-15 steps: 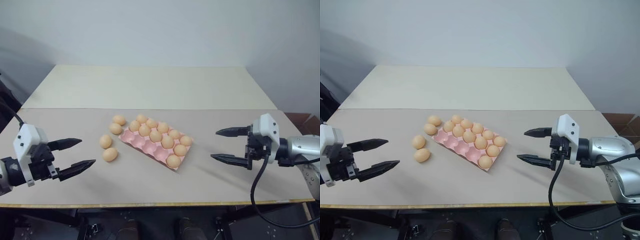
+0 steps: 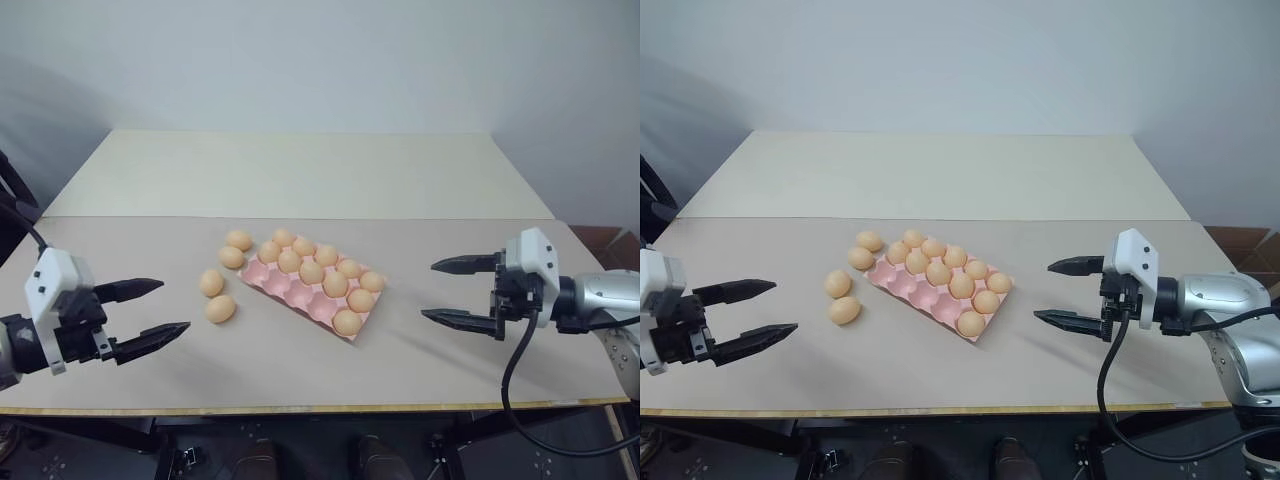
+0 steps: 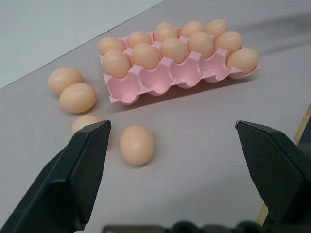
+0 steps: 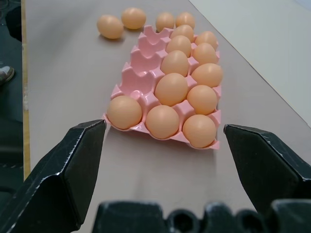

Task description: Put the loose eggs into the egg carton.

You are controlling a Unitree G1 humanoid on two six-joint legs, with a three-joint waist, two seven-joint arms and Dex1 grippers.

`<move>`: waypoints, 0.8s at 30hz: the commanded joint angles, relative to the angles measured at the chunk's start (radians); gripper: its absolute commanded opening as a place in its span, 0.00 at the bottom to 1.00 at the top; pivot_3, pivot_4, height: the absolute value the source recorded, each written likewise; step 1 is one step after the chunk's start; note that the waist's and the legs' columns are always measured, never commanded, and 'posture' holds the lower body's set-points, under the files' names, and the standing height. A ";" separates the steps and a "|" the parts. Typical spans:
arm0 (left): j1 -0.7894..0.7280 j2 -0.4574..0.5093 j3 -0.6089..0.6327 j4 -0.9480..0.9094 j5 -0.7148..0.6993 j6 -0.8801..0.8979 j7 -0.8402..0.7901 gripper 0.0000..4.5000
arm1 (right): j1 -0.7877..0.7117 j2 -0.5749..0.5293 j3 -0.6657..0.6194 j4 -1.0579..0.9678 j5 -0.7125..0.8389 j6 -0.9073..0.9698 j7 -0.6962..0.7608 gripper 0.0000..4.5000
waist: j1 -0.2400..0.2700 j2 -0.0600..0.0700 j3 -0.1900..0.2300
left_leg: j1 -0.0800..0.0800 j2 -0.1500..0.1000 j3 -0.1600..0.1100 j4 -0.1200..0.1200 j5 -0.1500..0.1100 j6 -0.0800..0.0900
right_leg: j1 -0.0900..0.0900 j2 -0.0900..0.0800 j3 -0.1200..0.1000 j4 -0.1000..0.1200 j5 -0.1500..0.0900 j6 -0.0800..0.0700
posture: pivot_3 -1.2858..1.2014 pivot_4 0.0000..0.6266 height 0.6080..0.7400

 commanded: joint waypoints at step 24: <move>-0.206 0.096 -0.407 0.314 0.340 -0.288 -0.111 1.00 | 0.041 -0.012 -0.027 -0.136 0.022 -0.003 0.002 1.00 | 0.000 0.000 0.000 | 0.000 0.004 0.001 0.000 0.000 0.000 | -0.001 0.004 0.001 0.001 0.001 -0.001 | 0.52 0.24 1.00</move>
